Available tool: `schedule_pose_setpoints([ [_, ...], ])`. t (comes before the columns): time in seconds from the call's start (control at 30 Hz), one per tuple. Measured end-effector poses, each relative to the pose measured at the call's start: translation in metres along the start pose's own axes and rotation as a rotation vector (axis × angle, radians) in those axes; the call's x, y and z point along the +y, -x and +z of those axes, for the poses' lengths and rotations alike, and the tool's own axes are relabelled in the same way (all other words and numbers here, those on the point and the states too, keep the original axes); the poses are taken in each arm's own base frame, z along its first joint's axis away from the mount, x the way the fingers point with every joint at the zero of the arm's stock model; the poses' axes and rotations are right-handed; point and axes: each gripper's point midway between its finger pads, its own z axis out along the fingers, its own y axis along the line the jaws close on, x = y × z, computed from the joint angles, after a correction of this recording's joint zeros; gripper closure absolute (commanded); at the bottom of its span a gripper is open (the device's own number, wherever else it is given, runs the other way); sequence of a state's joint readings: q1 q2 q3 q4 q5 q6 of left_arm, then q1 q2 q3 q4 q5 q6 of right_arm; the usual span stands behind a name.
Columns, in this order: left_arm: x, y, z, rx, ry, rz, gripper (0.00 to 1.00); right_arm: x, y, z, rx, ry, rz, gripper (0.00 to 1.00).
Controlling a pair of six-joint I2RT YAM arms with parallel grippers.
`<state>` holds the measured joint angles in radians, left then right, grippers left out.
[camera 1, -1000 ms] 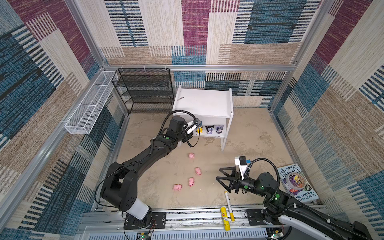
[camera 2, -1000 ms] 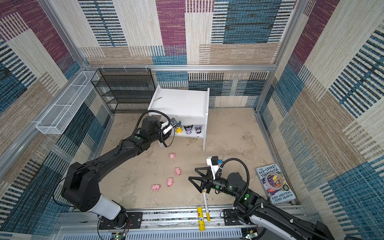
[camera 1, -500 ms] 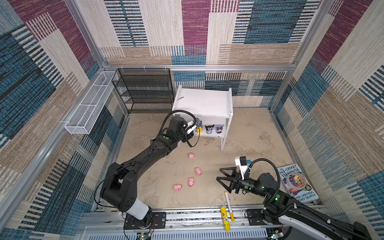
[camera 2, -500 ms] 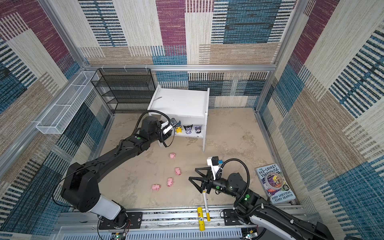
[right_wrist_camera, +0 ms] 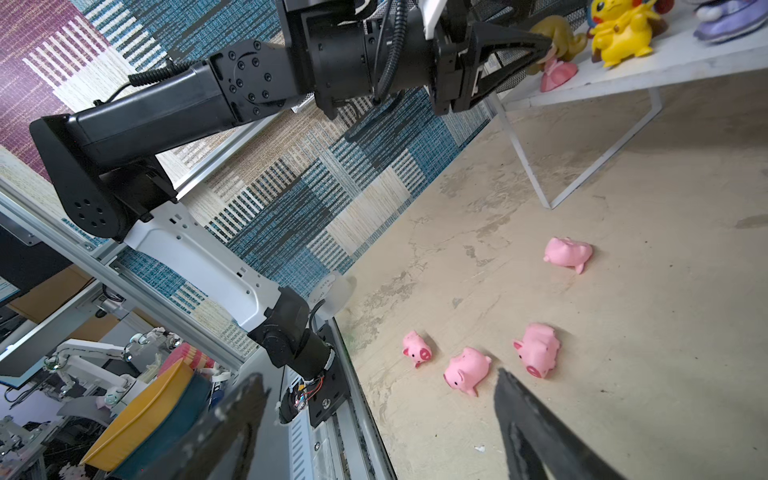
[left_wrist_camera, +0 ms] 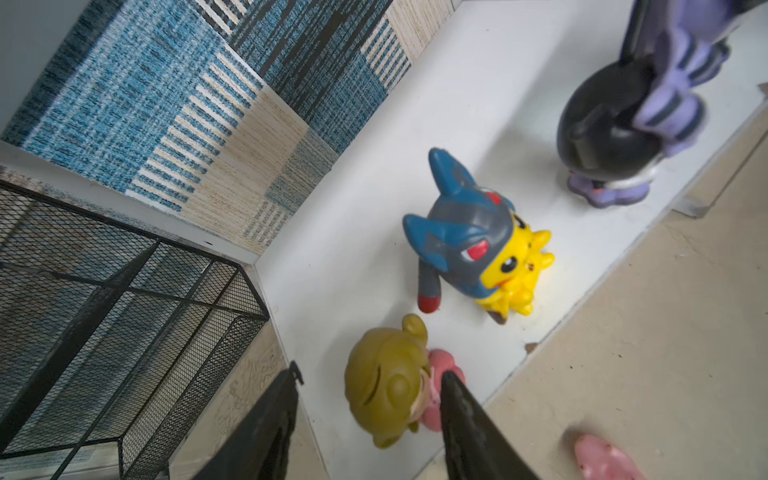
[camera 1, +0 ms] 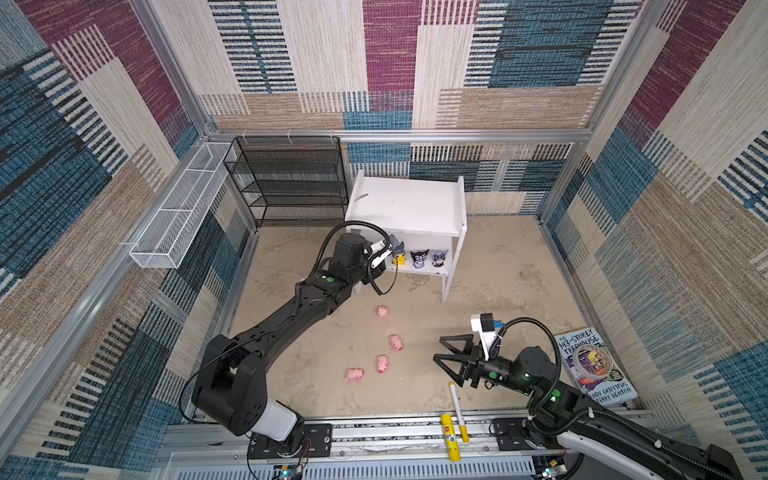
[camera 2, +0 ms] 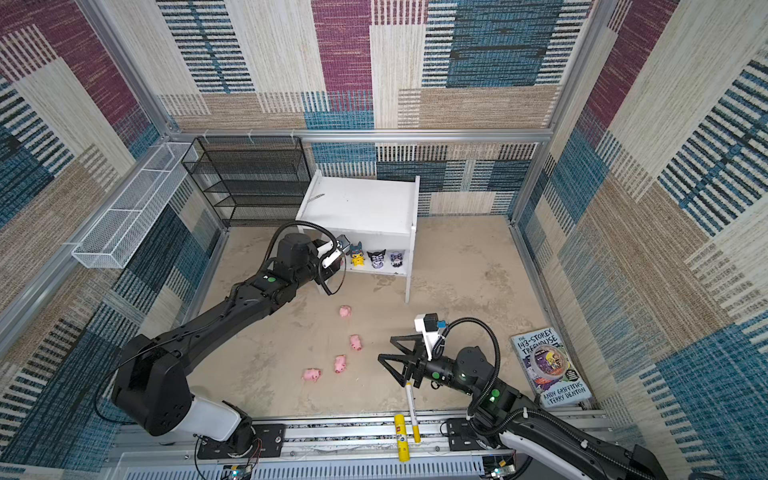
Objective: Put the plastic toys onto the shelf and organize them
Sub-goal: 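Open the left gripper to release the olive-green figure on the shelf, then grasp a pink pig on the floor with the right gripper while the left gripper withdraws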
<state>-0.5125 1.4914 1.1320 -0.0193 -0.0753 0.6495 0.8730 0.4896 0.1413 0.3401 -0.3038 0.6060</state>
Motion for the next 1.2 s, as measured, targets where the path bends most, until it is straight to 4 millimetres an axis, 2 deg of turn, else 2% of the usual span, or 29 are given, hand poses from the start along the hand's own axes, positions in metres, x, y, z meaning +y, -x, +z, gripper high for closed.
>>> schedule_pose_setpoints([
  [0.27,-0.007,0.004,-0.019,-0.024,0.003,0.0,0.43,0.0,0.0,0.0,0.0,0.0,0.0,0.13],
  [0.5,-0.019,0.011,-0.055,-0.055,0.019,-0.043,0.38,-0.007,-0.003,0.006,0.034,-0.039,-0.009,0.13],
  [0.63,-0.027,0.007,-0.078,-0.033,0.028,-0.128,0.17,-0.014,-0.004,0.013,0.062,-0.077,-0.023,0.11],
  [0.67,-0.03,0.004,-0.084,-0.023,0.025,-0.161,0.1,-0.016,-0.006,0.015,0.076,-0.087,-0.029,0.09],
  [0.7,-0.031,0.0,-0.09,-0.012,0.028,-0.198,0.04,-0.02,-0.008,0.016,0.091,-0.104,-0.032,0.0],
  [0.73,-0.034,-0.005,-0.096,-0.003,0.026,-0.237,0.01,-0.023,-0.01,0.018,0.103,-0.117,-0.033,0.0],
  [1.0,-0.07,-0.07,-0.134,0.156,0.012,-0.528,0.01,-0.043,-0.028,0.039,0.23,-0.191,-0.074,0.0],
  [1.07,-0.077,-0.085,-0.14,0.191,0.015,-0.596,0.01,-0.048,-0.036,0.044,0.269,-0.207,-0.076,0.02],
  [1.2,-0.092,-0.115,-0.148,0.28,0.022,-0.711,0.01,-0.059,-0.055,0.058,0.351,-0.248,-0.087,0.15],
])
